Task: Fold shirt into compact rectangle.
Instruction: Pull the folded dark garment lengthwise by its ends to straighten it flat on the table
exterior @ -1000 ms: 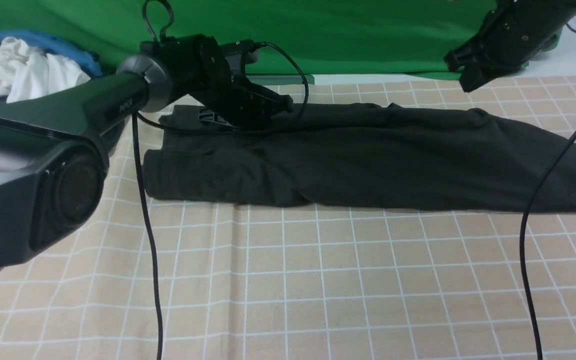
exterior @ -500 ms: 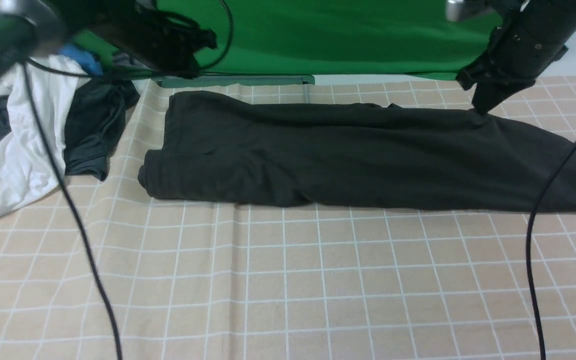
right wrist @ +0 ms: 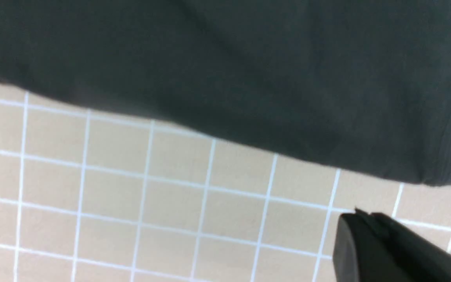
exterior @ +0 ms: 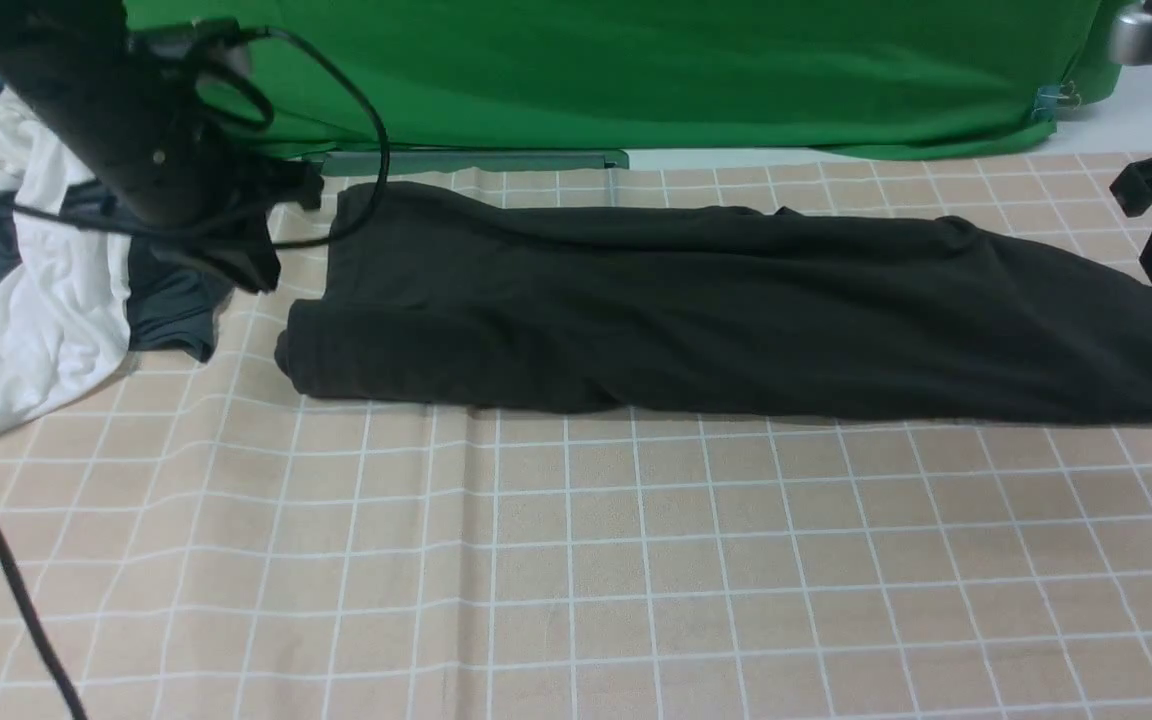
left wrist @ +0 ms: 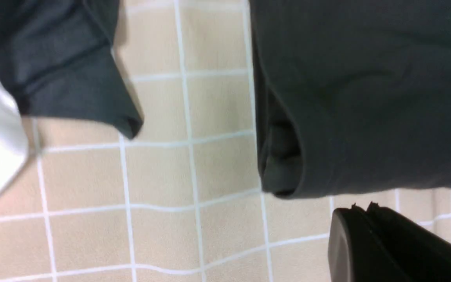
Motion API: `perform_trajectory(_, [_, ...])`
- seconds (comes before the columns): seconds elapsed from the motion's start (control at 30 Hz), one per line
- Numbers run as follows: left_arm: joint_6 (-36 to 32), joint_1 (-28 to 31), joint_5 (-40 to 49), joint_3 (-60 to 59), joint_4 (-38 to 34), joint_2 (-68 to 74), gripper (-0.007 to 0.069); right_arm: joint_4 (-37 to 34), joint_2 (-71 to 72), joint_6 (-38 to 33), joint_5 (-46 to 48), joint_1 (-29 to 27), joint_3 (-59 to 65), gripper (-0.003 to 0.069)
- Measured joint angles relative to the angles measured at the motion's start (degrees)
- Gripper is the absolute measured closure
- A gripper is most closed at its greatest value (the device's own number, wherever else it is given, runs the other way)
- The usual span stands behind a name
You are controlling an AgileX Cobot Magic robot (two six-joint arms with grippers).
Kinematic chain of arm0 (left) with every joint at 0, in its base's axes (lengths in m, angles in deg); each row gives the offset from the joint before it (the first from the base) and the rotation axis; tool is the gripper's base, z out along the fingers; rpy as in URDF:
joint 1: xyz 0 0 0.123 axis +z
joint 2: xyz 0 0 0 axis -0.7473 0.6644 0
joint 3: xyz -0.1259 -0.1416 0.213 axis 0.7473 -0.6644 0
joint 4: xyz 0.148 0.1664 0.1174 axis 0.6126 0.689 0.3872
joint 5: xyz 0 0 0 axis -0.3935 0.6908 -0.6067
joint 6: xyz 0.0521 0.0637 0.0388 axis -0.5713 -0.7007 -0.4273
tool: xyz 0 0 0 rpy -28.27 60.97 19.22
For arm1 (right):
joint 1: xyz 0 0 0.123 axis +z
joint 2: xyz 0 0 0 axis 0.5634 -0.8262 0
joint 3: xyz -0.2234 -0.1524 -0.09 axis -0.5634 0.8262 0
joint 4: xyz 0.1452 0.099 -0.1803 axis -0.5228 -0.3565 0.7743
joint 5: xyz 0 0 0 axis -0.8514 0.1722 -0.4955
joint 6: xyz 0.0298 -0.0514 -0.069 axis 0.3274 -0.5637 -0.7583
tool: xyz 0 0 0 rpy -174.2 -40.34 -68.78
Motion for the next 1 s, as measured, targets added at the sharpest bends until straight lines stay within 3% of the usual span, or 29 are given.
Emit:
perform_trajectory(0.07, [0.0,0.0,-2.3,-1.5,0.0,0.0,0.0576,-0.4,0.5,0.0,-0.2,0.0,0.3,0.0608])
perform_trajectory(0.27, [0.4,0.0,-8.8,-2.2,-2.4,1.6,0.0311,-1.1,0.8,0.0,-1.1,0.0,0.3,0.0601])
perform_trajectory(0.3, [0.4,0.0,-8.8,-2.2,-2.8,1.7,0.03,-1.1,0.8,0.0,-1.1,0.0,0.3,0.0601])
perform_trajectory(0.37, [0.5,0.0,-8.8,-2.2,-4.9,3.8,0.014,-1.3,0.8,0.0,-1.7,0.0,0.3,0.0596])
perform_trajectory(0.4, [0.5,0.0,-8.8,-2.2,-5.1,3.8,0.014,-1.3,0.8,0.0,-1.7,0.0,0.3,0.0596])
perform_trajectory(0.43, [0.5,0.0,-8.6,-2.2,-5.6,5.3,0.0077,-1.3,0.8,0.0,-1.9,0.0,0.3,0.0592])
perform_trajectory(0.5, [0.5,0.0,-8.2,-2.2,-6.0,6.9,0.0043,-1.3,0.8,0.0,-2.2,0.0,0.3,0.0588])
perform_trajectory(0.57, [0.6,0.0,-7.1,-2.2,-6.1,8.2,0.0051,-1.3,0.8,0.0,-2.2,0.0,0.3,0.0585])
perform_trajectory(0.63, [0.6,0.0,-5.1,-2.2,-6.2,9.4,0.0112,-1.3,0.8,0.0,-2.2,0.0,0.3,0.058])
perform_trajectory(0.73, [0.6,0.0,-3.3,-2.2,-6.5,10.6,0.0312,-1.3,0.8,0.0,-1.8,0.0,0.3,0.057])
perform_trajectory(0.8, [0.6,-0.1,-2.5,-2.2,-6.6,10.7,0.0489,-1.3,0.8,0.0,-1.0,0.0,0.3,0.0568])
perform_trajectory(0.87, [0.2,-0.1,-2.3,-2.2,-6.6,10.7,0.055,-1.0,0.8,0.3,0.0,0.0,0.3,0.0567])
perform_trajectory(1.0, [0.0,-0.1,-0.5,-2.2,-4.9,10.6,0.0569,3.5,0.8,4.3,0.8,-0.1,0.9,0.0517])
